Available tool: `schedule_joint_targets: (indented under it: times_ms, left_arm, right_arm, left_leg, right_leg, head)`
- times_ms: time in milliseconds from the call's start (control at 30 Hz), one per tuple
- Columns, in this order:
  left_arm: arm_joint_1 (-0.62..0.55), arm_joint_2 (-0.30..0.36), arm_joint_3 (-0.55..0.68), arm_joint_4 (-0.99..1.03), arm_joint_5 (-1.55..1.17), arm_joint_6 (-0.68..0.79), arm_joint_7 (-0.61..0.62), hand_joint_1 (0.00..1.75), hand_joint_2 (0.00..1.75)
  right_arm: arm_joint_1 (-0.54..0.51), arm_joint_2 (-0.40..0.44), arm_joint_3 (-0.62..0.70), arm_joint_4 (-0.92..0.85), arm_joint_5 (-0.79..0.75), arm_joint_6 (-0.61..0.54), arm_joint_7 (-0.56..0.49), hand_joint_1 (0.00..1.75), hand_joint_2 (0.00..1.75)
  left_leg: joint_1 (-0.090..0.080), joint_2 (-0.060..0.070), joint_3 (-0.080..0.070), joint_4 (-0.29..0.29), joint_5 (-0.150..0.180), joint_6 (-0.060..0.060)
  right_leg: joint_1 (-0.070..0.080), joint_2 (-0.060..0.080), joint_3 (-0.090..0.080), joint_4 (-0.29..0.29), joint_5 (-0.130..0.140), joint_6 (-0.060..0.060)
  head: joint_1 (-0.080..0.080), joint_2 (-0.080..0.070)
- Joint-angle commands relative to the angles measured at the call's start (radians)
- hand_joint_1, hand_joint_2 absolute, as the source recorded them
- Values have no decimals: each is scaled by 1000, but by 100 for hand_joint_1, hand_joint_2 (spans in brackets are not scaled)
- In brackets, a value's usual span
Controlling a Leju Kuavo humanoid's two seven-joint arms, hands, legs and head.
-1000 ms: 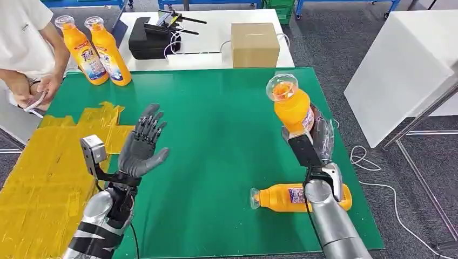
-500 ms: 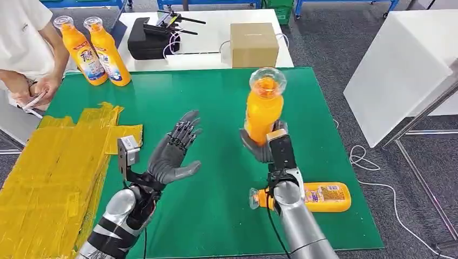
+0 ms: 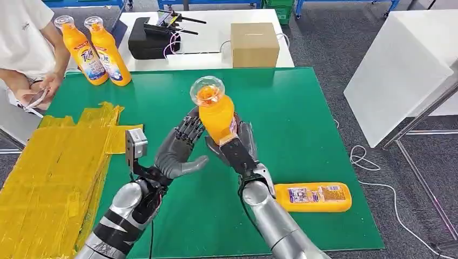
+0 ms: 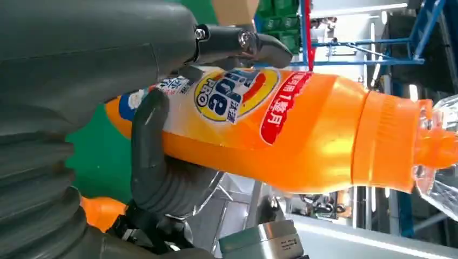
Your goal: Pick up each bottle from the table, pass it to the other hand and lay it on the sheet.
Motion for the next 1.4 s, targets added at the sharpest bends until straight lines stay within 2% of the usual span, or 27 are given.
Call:
schedule_joint_targets:
  times_ms: [33,200,433,467,533,667,733,767,800,900,1300,1333,1367,1400]
  left_arm:
    - [-95,-8,-62,99,-4,10,-4,0,175]
    - [-108,-19,-48,115,-28,43,-20,0,175]
    - [-110,-18,-44,118,-28,45,-21,0,175]
    - [-110,-22,-38,119,-37,56,-28,0,175]
    - [-114,-26,-31,117,-68,83,-42,0,175]
    - [-117,-54,-20,91,-230,253,-84,0,175]
    - [-115,-65,-10,85,-267,308,-100,0,175]
    - [-112,-72,0,81,-280,335,-109,0,175]
    - [-111,-77,6,77,-283,345,-113,0,175]
    - [-105,-86,23,67,-279,364,-122,0,175]
    - [-74,-116,91,6,-202,416,-160,0,175]
    - [-74,-116,91,6,-202,416,-160,0,175]
    - [-70,-118,96,0,-193,421,-163,3,175]
    - [-66,-122,102,-5,-184,426,-168,68,175]
  right_arm:
    - [-94,48,215,241,82,-5,16,175,175]
    - [-90,50,309,271,120,53,35,175,175]
    - [-88,50,320,267,123,53,39,175,175]
    - [-96,47,350,274,141,88,50,175,175]
    - [-97,49,380,282,161,114,68,175,175]
    - [-93,50,441,295,220,133,96,175,175]
    - [-92,50,450,300,222,137,105,175,175]
    - [-92,50,454,305,225,139,107,175,175]
    - [-94,50,457,309,227,140,108,175,175]
    - [-98,50,460,320,231,137,111,175,175]
    - [-99,50,476,329,236,127,123,175,175]
    - [-99,50,476,329,236,127,123,175,175]
    - [-99,50,477,331,237,126,125,175,175]
    - [-99,50,478,332,237,126,125,175,175]
  left_leg:
    - [1,0,1,0,-1,-1]
    - [2,-1,2,0,-1,-1]
    - [2,-5,3,0,-1,-1]
    - [2,-5,4,-1,-1,-2]
    - [2,-3,1,1,-1,-1]
    - [2,-3,1,0,-1,-1]
    - [2,-3,0,1,-1,-1]
    - [2,-7,3,0,-1,-2]
    - [2,-7,-1,1,0,-1]
    - [0,-2,-1,0,0,-1]
    - [1,-3,-1,1,0,-1]
    - [3,-5,1,1,-1,-2]
    - [1,-4,-1,0,0,-1]
    - [2,-5,0,1,0,-1]
  right_leg:
    - [1,0,1,0,0,0]
    - [2,-1,2,-1,-1,0]
    - [3,-5,5,-2,-2,0]
    - [3,-5,5,-2,-2,0]
    - [2,-3,2,-1,-1,0]
    - [2,-4,3,-1,-2,0]
    - [3,-3,1,0,-1,0]
    - [2,-7,4,-1,-3,0]
    - [3,-7,1,-1,-1,0]
    - [2,-2,-1,0,-1,0]
    - [3,-3,-1,-1,-1,0]
    - [5,-6,3,-2,-2,0]
    - [3,-4,0,-1,-1,0]
    - [4,-5,1,-1,-2,0]
  head:
    - [0,0]
    - [0,0]
    - [0,0]
    - [0,0]
    - [0,0]
    - [-1,0]
    - [4,0]
    - [-3,0]
    - [0,0]
    - [-2,0]
    - [-1,0]
    - [-1,0]
    - [-1,0]
    - [-1,0]
